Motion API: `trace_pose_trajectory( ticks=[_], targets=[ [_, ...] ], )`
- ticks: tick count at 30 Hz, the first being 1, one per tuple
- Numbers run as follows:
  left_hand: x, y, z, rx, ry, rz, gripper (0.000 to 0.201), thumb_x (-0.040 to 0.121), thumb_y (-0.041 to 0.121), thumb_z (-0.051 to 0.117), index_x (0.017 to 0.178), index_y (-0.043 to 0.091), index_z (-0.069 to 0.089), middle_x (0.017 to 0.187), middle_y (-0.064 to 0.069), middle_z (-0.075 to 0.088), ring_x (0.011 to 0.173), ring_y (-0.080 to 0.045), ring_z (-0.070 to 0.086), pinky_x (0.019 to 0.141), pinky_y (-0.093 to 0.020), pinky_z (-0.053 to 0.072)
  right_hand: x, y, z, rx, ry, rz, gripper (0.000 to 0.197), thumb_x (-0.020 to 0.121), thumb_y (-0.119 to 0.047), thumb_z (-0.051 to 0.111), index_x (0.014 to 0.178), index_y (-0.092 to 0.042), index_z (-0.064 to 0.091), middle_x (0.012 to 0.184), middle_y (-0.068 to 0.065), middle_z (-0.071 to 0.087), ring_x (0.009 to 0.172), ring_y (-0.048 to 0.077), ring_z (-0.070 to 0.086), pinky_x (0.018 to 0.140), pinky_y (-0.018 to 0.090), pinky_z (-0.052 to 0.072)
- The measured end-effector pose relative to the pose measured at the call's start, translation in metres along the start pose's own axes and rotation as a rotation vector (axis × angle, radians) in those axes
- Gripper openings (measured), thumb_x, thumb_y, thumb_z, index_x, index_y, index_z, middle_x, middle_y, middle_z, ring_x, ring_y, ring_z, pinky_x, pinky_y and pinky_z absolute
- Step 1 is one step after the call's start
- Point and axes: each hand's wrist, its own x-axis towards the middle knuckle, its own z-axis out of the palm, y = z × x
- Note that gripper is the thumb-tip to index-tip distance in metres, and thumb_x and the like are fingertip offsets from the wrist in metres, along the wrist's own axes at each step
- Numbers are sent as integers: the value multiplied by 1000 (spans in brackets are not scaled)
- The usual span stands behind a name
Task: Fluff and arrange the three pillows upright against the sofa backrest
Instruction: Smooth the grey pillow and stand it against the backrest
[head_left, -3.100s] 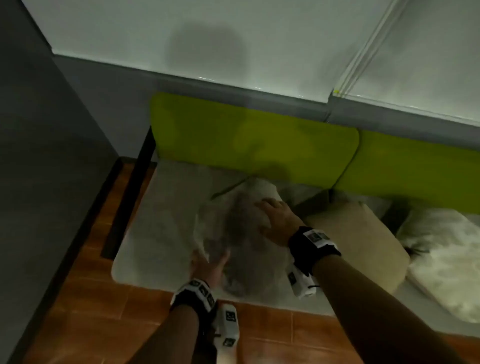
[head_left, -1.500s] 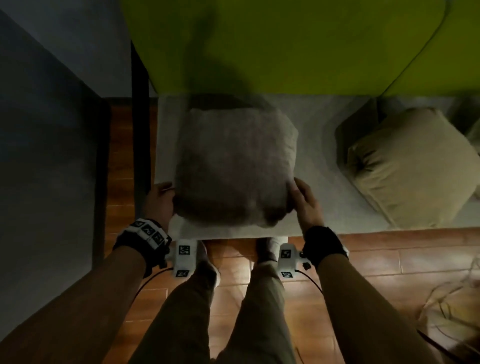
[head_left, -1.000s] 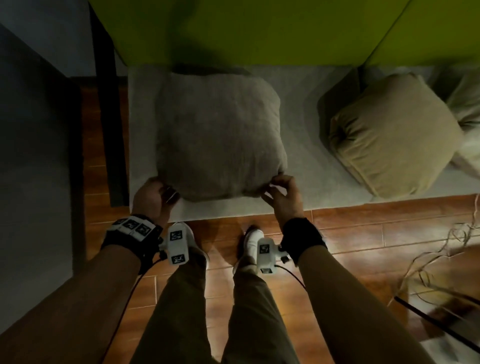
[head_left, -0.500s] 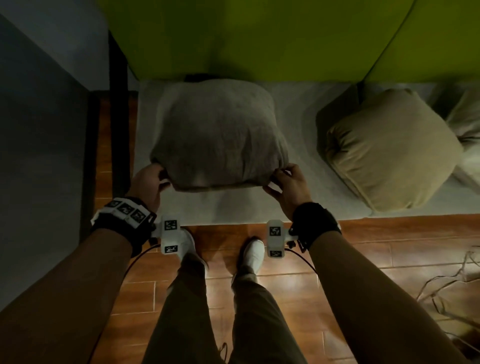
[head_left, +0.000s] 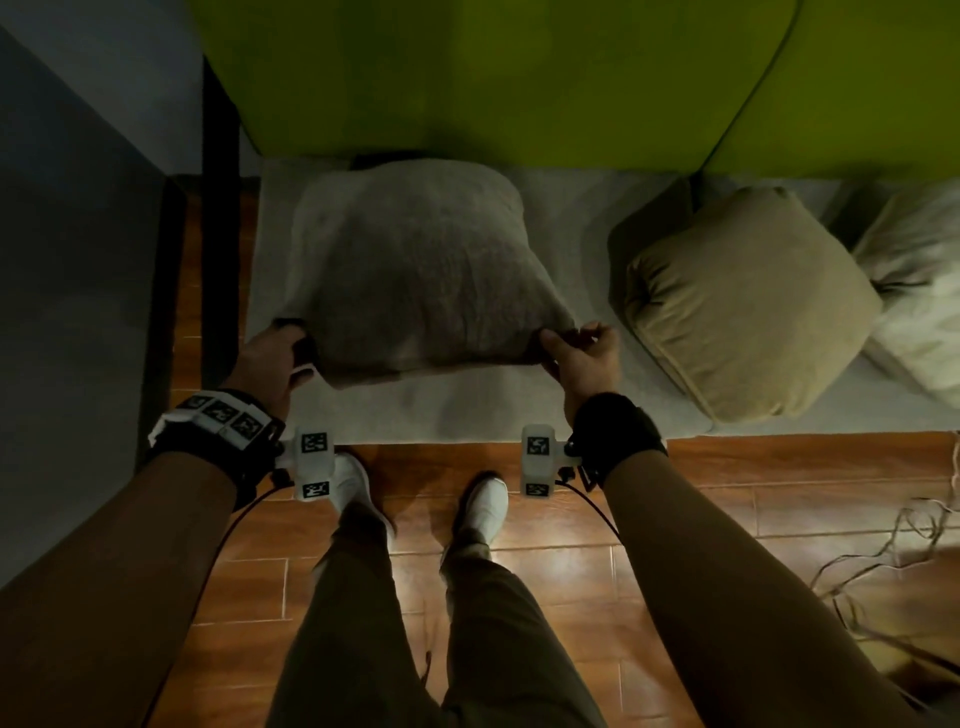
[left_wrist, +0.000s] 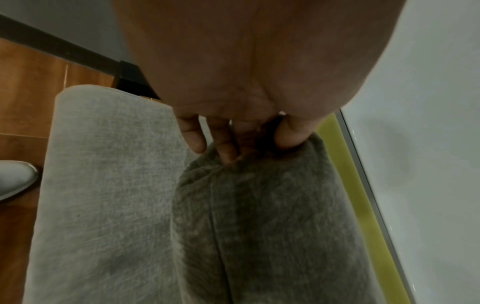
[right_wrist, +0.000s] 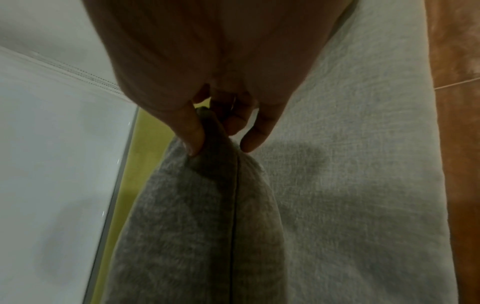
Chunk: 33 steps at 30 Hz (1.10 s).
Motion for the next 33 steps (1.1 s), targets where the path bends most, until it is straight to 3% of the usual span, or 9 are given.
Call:
trace_pose_trajectory(
  ticks=[4,7,12,18,21,24,26,30,33],
  targets=[
    [-5,9,8,22,40,-28,37,102,23,48,135,8,55,138,-14,57,126,-30,56,95,-39,51,-5,7,1,-188,33,178,42,92,-31,74,128,-16,56,109,2,59,91,17,59,87,39,60],
    [-8,12,7,5,11,-17,26,102,18,50,126,15,58,129,-10,61,119,-28,59,85,-36,50,-6,8,-5,-599,5,-35,34,93,-46,70,113,-21,58,104,0,63,92,21,65,87,44,61],
    [-15,11,-4,-34,17,17,39,100,13,50,139,19,49,129,-8,57,113,-28,58,83,-41,51,-2,4,-22,-250,-178,63,41,88,-6,76,118,-19,51,124,7,58,111,25,64,92,43,60],
    [-25,-4,-15,-75,70,33,40,99,8,56,138,12,49,127,-10,55,115,-31,59,96,-44,53,1,6,-29,-106,-158,114,41,96,-14,67,134,-16,53,128,7,60,115,24,62,93,41,56],
    [-24,-7,-24,-65,103,10,35,95,6,62,129,10,54,128,-16,58,115,-33,60,97,-45,53,8,8,-29,-396,-92,54,47,93,-11,70,137,-17,56,116,1,64,108,21,65,94,41,58],
    [-26,-9,-28,-125,100,-74,23,94,7,61,117,9,57,123,-15,60,112,-33,61,87,-43,55,14,10,-26,-842,-57,-70,30,88,-23,75,117,-21,67,102,4,71,95,24,70,88,47,61],
    [-30,-12,-30,-192,87,-100,11,95,12,60,106,12,60,121,-13,62,109,-32,62,86,-44,55,17,10,-23,-777,-31,-28,20,92,-24,70,110,-23,64,109,8,68,94,24,69,84,46,62],
    [-34,-19,-33,-345,6,-97,12,95,11,56,106,12,62,126,-14,61,113,-34,61,98,-49,54,12,5,-28,-204,-122,223,26,104,-20,48,124,-11,60,119,12,65,108,28,65,81,37,55],
    [-40,-22,-29,-333,-34,-50,15,92,-3,47,91,11,53,118,-16,57,112,-37,58,99,-55,52,17,6,-38,-370,-136,160,21,103,-11,51,119,-10,64,122,17,66,109,29,67,80,34,55]
  ],
)
